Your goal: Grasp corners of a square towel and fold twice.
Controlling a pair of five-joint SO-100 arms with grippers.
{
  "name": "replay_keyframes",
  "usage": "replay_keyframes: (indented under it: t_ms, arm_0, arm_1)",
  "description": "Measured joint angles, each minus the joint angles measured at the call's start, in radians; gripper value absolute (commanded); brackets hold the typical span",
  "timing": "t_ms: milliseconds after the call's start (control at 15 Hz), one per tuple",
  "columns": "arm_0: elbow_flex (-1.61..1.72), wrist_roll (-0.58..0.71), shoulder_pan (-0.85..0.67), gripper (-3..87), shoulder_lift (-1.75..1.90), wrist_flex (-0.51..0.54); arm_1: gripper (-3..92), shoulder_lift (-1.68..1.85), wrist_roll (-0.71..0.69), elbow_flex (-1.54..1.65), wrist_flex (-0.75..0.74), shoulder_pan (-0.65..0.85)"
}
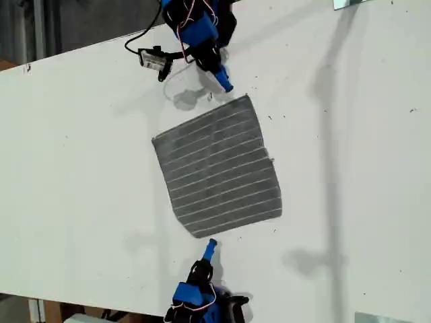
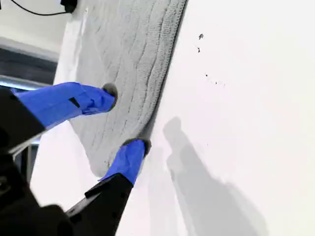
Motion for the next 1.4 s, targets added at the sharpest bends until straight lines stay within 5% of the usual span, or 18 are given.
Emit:
replay_keyframes:
  t_ms: [67, 267, 533, 667, 733, 800, 1267, 1400]
  arm_0:
    - [0.000, -0.006, -0.005, 13.1, 0.000, 0.003]
    - [-0.023, -0.465, -0.043, 11.5, 0.002, 0.032]
    - [-0.005, -0.635, -0.002, 18.3, 0.002, 0.020]
    - [0.008, -0.658, 0.038, 18.4, -0.037, -0.003]
    - [0.011, -0.655, 0.037, 17.8, -0.046, -0.014]
    - [0.011, -0.652, 0.029, 17.6, -0.052, -0.018]
    - [0.011, -0.649, 0.021, 17.8, -0.055, -0.018]
    - [0.011, -0.637, 0.021, 18.2, -0.055, -0.018]
  arm_1:
    - [0.8, 0.000, -0.008, 0.000, 0.000, 0.014]
    - [5.1, 0.000, -0.017, 0.000, 0.003, 0.399]
    - [20.3, 0.000, -0.028, 0.000, 0.002, 0.417]
    - [18.6, -0.011, -0.124, 0.000, -0.094, 0.383]
    - [0.0, -0.041, -0.190, -0.011, -0.141, 0.364]
    - [-0.1, -0.132, -0.204, -0.091, -0.106, 0.356]
    - [9.7, -0.354, -0.109, -0.152, -0.233, 0.152]
    - [19.4, -0.448, -0.129, -0.232, -0.281, 0.146]
